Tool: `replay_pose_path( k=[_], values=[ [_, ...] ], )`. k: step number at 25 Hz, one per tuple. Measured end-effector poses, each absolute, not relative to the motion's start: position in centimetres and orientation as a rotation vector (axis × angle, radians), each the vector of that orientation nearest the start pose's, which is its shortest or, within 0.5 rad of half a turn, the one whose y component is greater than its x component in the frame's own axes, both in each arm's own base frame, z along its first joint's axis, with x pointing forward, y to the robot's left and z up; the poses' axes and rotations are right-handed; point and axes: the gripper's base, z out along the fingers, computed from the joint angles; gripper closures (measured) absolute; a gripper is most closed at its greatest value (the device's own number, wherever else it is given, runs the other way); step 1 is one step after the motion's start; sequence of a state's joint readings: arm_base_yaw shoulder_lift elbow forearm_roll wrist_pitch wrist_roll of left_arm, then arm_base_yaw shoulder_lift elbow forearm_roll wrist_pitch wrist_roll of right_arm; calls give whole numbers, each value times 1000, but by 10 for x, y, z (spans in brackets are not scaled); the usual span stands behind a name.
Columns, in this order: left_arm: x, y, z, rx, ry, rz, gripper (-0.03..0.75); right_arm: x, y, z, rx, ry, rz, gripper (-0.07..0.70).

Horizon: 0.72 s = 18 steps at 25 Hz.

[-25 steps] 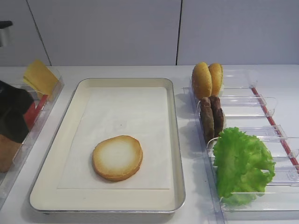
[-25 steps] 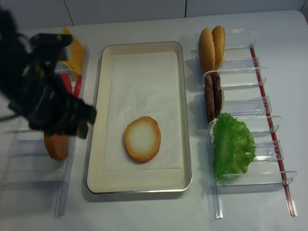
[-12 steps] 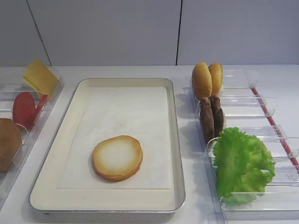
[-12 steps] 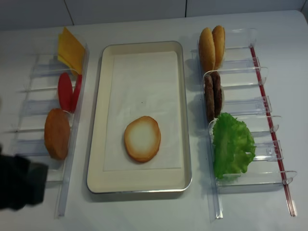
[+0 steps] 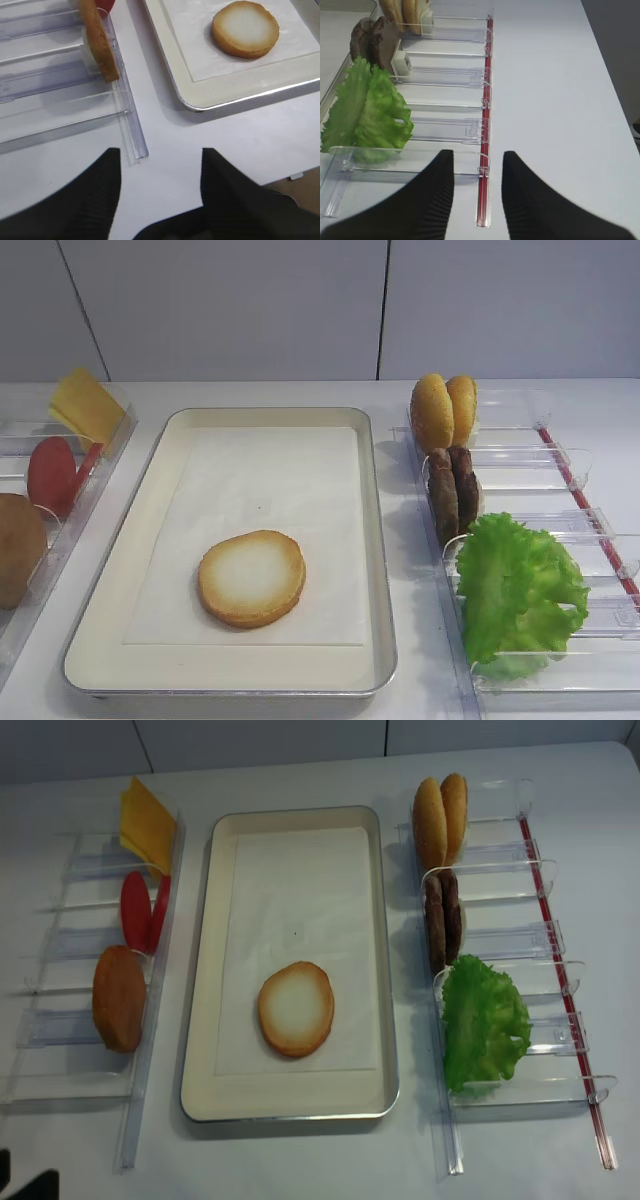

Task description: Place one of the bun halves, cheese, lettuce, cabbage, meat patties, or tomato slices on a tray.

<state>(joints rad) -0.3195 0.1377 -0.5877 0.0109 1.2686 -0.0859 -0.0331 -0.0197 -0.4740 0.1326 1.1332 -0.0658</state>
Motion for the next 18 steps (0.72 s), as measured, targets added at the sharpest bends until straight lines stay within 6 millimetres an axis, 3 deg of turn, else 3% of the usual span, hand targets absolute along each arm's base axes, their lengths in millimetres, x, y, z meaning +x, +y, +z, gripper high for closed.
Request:
replay_pose_path(
  k=[4,18],
  values=[
    [-18,7,271,305,2209,-186,388,-8,11,265,-46,2116,102,363],
    [-10,7,265,291,2140,-163,392,-8,11,265,-46,2119,100,363]
  ],
)
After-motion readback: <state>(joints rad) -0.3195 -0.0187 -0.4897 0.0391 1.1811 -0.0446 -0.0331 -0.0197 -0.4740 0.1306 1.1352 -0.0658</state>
